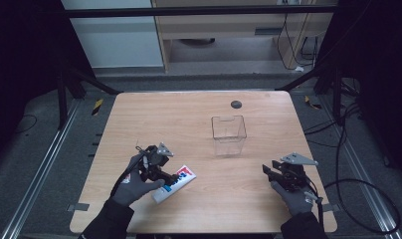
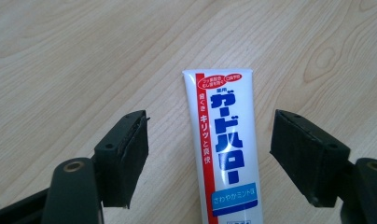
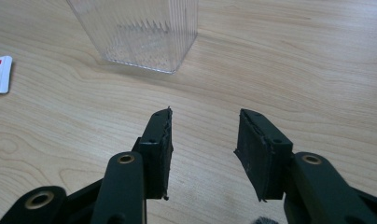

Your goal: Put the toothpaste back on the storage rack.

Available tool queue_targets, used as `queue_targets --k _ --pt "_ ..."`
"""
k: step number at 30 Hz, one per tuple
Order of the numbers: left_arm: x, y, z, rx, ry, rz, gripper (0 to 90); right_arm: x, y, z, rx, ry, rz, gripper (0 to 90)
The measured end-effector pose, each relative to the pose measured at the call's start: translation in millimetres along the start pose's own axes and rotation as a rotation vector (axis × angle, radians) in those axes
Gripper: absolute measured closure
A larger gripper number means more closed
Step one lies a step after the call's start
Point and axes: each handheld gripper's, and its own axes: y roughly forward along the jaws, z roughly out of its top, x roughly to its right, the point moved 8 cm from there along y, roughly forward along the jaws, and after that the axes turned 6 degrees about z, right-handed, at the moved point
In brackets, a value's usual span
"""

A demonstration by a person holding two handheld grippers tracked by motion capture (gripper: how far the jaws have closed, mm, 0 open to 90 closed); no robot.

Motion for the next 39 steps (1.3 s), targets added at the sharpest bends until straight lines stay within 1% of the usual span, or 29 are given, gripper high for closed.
queue_targets --k 2,3,6,10,18,20,22,26,28,32,37,39 --pt "1.9 3.8 0.7 -0.016 0.003 -0.008 26.6 -0.7 1.0 0.1 -0.005 -0.012 -0.002 55.4" --pt "1.9 3.8 0.7 -0.016 0.003 -0.008 26.6 -1.0 1.3 0.0 -0.009 -0.016 -0.002 55.4" --pt "6.7 12.4 1.5 -0.053 0.018 -0.026 26.2 -2.2 2.2 -0.3 -0.015 -0.020 0.000 55.4" --pt "10.5 19.1 1.7 -0.082 0.037 -0.033 25.9 -2.7 2.6 -1.2 -0.020 -0.019 0.000 55.3" --pt "15.4 32.8 1.6 -0.145 0.054 -0.046 24.8 -3.0 3.1 -1.4 -0.026 -0.013 0.006 54.5" --pt "15.9 35.7 1.9 -0.153 0.059 -0.049 24.8 -3.4 3.6 -1.9 -0.031 -0.007 0.008 54.4" --pt "15.8 38.7 2.3 -0.161 0.062 -0.048 24.8 -3.0 4.2 -2.0 -0.032 -0.016 0.008 54.4" --pt "15.5 43.5 1.6 -0.179 0.061 -0.055 25.2 -3.0 4.5 -2.3 -0.035 -0.018 0.008 54.5" --pt "14.4 45.7 1.0 -0.198 0.071 -0.052 25.7 -3.1 4.9 -2.5 -0.038 -0.016 0.009 54.5" --pt "14.9 50.8 0.2 -0.222 0.070 -0.056 27.0 -3.8 5.3 -2.8 -0.040 -0.017 0.010 54.4" --pt "17.3 55.9 -1.2 -0.237 0.070 -0.071 28.3 -4.0 5.6 -3.2 -0.042 -0.014 0.010 54.5" --pt "16.5 57.8 -2.4 -0.244 0.073 -0.068 29.0 -4.2 5.3 -3.0 -0.042 -0.014 0.011 54.5"
